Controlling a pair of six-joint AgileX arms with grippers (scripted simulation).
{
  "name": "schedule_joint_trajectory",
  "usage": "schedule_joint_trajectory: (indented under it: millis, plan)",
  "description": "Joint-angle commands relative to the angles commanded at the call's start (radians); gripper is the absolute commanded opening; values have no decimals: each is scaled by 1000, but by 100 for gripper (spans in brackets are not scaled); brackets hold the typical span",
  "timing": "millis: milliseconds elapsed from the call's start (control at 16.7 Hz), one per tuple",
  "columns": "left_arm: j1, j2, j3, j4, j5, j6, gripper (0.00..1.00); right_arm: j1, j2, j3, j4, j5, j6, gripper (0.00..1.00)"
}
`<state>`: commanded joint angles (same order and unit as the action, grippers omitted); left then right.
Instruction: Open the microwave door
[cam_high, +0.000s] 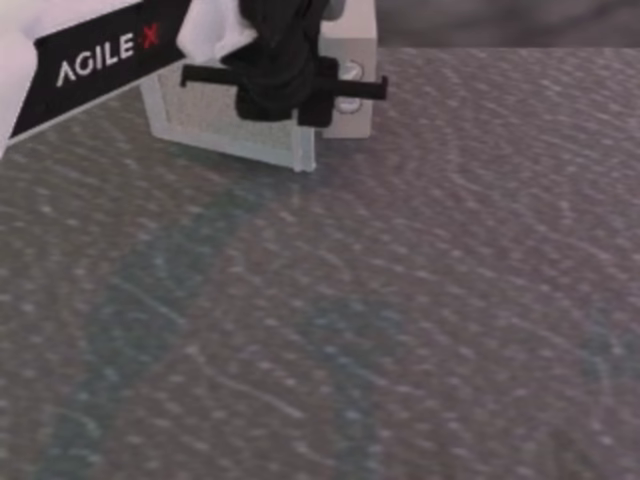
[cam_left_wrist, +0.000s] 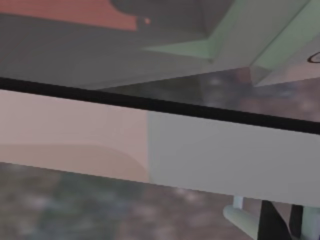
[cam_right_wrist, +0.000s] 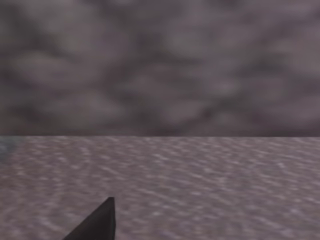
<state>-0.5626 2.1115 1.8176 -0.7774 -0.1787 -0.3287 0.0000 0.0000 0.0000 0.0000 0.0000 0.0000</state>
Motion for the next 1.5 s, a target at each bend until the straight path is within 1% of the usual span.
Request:
schedule_joint_trajectory:
  millis: [120,480,1500]
  plan:
    - [2,-12,-16,8,6,14,0,0,0,0,0,0,0,100]
    - [26,-91,-135,62,53,112,0,0,0,0,0,0,0,100]
    - [27,-92,-137,63,53,114,0,0,0,0,0,0,0,100]
